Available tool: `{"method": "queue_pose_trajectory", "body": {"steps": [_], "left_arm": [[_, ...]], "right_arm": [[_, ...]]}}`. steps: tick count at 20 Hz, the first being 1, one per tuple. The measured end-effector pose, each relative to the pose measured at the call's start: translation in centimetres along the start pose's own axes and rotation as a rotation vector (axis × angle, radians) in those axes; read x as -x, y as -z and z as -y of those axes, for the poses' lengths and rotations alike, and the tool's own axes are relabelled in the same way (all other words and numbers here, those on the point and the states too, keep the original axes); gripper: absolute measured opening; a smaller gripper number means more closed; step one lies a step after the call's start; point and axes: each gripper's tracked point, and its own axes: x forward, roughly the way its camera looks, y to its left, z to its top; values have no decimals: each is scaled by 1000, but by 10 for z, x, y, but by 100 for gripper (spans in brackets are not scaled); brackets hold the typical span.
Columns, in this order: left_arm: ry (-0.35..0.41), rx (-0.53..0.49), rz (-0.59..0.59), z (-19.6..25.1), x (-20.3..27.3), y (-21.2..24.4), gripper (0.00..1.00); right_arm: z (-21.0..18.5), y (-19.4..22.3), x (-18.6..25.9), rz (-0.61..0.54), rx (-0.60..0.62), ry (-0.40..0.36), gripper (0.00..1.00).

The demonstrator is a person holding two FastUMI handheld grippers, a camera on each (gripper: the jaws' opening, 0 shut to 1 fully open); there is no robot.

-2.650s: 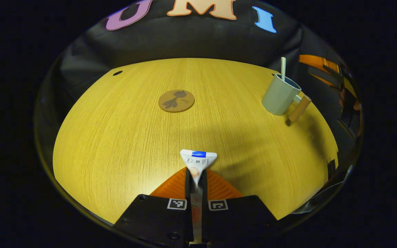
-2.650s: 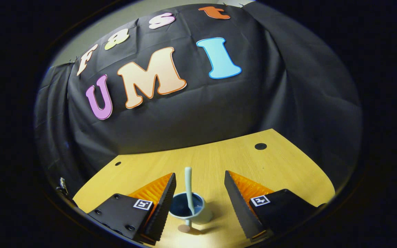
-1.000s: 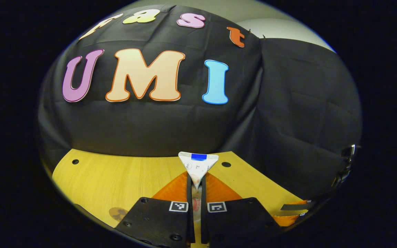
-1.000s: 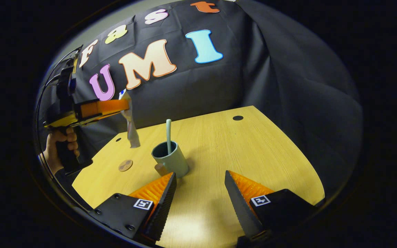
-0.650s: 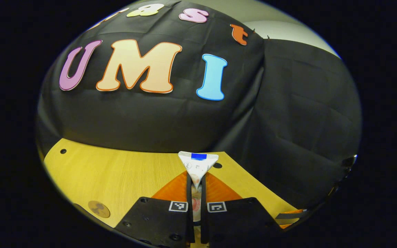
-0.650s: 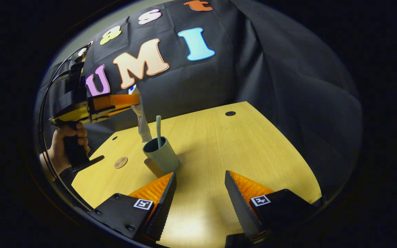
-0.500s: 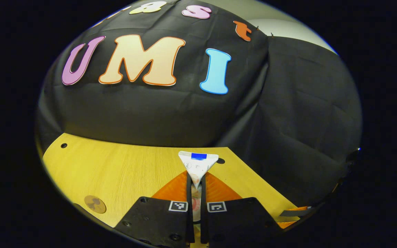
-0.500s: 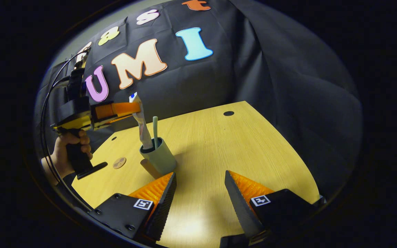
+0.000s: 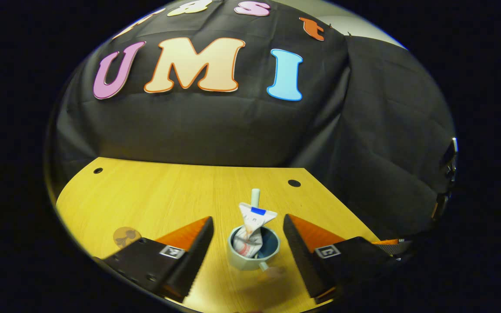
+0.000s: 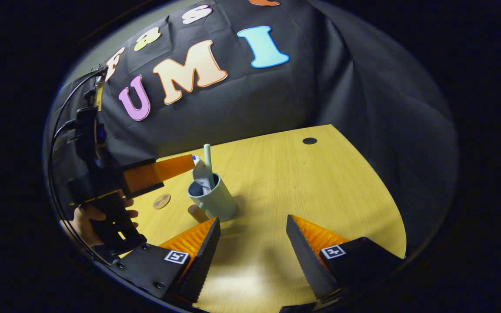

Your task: Put the toothbrush and toothpaste on the desktop into the cup, then pick up the cup and place it on the coaster on the desktop.

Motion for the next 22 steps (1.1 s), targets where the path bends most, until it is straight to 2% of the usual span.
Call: {"method": "queue_pose_trajectory", "body": {"steps": [1, 2, 4, 6, 9, 10, 11, 12, 13, 14, 15, 22], "left_arm": [[-14, 13, 2, -8, 7, 6, 99], [-32, 29, 6, -18, 16, 7, 95], [-60, 50, 8, -40, 37, 7, 95], [-91, 28, 6, -67, 53, 9, 95], [-122, -25, 7, -108, 70, 6, 95], [-128, -42, 2, -120, 74, 6, 95], [-135, -59, 2, -132, 77, 7, 95], [-140, -74, 2, -143, 78, 6, 95], [-142, -87, 0, -153, 79, 6, 95], [-140, -96, -3, -160, 79, 5, 95], [-139, -103, -7, -168, 80, 4, 95], [-119, -112, -19, -205, 86, 13, 95]], "right_arm": [[-7, 1, -3, -33, 0, -10, 99], [-15, 1, -9, -55, -3, -19, 99], [-30, -3, -17, -110, -6, -32, 98], [-47, -2, -27, -176, -13, -36, 98], [-59, 4, -47, -263, 1, 17, 98], [-62, 4, -53, -285, 14, 35, 94], [-66, 8, -58, -307, 26, 50, 98], [-70, 9, -62, -332, 27, 56, 99], [-76, 10, -68, -348, 14, 61, 94], [-77, 10, -72, -369, 13, 77, 94], [-79, 10, -76, -385, 21, 95, 98], [-86, 26, -99, -516, 30, 178, 98]]}}
